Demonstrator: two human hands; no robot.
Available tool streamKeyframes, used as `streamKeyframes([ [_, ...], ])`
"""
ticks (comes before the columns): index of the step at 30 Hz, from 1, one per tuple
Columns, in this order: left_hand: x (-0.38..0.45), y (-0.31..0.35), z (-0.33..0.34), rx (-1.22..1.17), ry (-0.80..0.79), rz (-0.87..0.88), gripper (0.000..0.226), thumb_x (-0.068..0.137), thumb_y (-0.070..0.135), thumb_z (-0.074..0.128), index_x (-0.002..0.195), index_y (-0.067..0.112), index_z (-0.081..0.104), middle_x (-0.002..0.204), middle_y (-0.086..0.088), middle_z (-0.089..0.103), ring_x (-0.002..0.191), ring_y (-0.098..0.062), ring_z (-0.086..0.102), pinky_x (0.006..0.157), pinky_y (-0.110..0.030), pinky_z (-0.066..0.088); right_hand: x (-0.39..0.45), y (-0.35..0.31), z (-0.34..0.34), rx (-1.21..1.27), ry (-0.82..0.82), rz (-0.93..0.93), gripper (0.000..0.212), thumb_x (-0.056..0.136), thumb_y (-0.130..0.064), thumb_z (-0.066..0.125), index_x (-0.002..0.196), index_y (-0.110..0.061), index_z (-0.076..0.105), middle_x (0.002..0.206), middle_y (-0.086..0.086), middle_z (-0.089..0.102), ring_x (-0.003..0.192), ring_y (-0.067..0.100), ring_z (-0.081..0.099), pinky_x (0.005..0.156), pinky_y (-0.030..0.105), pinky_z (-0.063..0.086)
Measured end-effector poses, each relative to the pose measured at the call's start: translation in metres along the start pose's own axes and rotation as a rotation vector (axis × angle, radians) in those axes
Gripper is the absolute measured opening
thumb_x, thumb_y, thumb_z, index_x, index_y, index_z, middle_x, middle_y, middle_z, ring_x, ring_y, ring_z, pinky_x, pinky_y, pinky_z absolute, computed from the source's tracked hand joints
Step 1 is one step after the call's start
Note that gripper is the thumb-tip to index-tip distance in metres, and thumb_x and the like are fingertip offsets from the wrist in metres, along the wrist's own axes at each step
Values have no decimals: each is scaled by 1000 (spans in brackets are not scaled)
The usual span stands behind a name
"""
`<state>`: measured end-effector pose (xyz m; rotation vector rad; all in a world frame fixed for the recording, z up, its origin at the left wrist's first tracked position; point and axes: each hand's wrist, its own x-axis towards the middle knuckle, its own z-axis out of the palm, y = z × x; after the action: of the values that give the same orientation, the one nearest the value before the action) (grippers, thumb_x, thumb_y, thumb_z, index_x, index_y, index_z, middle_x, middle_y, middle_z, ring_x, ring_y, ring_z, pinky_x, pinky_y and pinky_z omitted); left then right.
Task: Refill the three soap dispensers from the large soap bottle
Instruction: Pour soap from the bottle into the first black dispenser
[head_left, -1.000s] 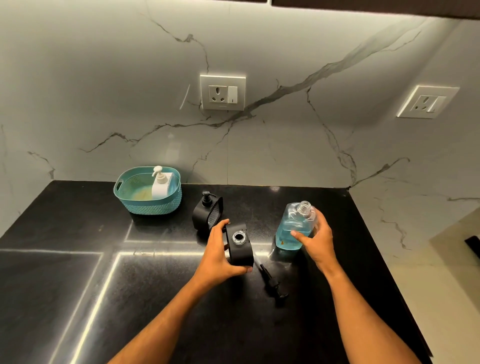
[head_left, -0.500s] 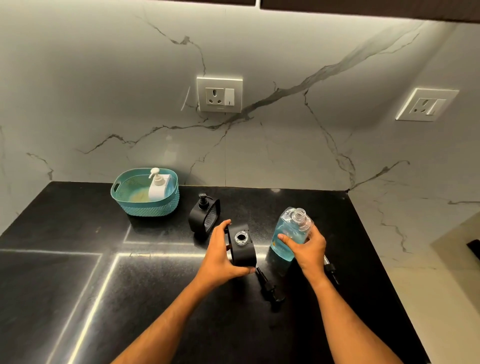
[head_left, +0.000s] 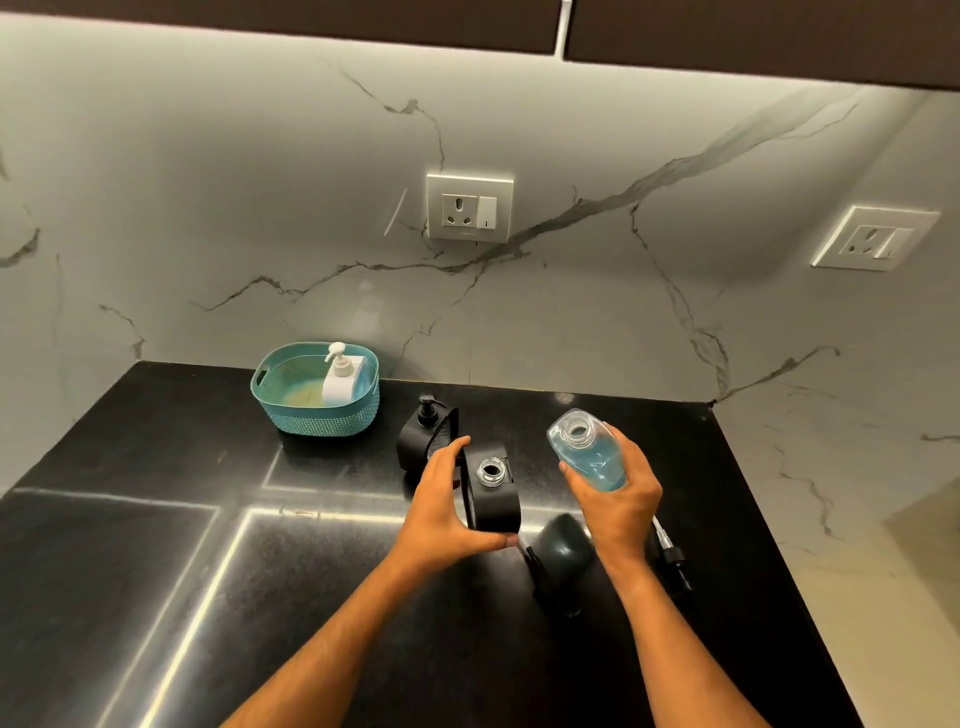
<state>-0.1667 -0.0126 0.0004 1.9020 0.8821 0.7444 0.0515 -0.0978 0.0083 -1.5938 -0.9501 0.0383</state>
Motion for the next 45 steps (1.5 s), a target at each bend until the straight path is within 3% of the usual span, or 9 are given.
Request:
streamKeyframes([
  [3, -2, 8, -7, -1, 23, 22, 133, 48, 61, 99, 158, 30, 30, 150, 15, 42, 140, -5, 46, 120, -35, 41, 3, -11, 2, -46, -7, -91, 68, 70, -14, 95, 131, -15, 65, 122, -2, 69, 113, 16, 67, 87, 39, 62],
  [12, -10, 19, -27, -31, 27, 53, 130, 50, 52, 102, 157, 29, 32, 150, 14, 45, 140, -4, 47, 119, -32, 42, -1, -42, 9, -112, -93, -258, 70, 75, -13, 91, 138, -8, 61, 129, 6, 66, 121, 16, 64, 93, 35, 60],
  [19, -16, 19, -36, -13, 25, 56, 131, 50, 52, 102, 158, 25, 34, 147, 12, 48, 137, -4, 49, 117, -31, 44, -8, -53, 9, -249, -96, -392, 72, 73, -12, 92, 137, -6, 61, 131, 10, 67, 123, 24, 64, 95, 47, 59],
  [29, -19, 25, -40, 29, 33, 55, 132, 49, 59, 98, 158, 22, 34, 151, 8, 46, 141, -11, 46, 119, -43, 44, -16, -57, 1, -385, -154, -462, 82, 69, -11, 94, 143, -12, 57, 139, 8, 63, 131, 24, 57, 103, 49, 55],
  [45, -24, 26, -39, 75, 7, 37, 131, 51, 59, 95, 159, 20, 31, 152, 5, 43, 139, -15, 46, 118, -48, 44, -13, -61, -8, -500, -173, -540, 80, 69, -10, 92, 142, -9, 59, 139, 10, 63, 132, 28, 56, 108, 49, 50],
])
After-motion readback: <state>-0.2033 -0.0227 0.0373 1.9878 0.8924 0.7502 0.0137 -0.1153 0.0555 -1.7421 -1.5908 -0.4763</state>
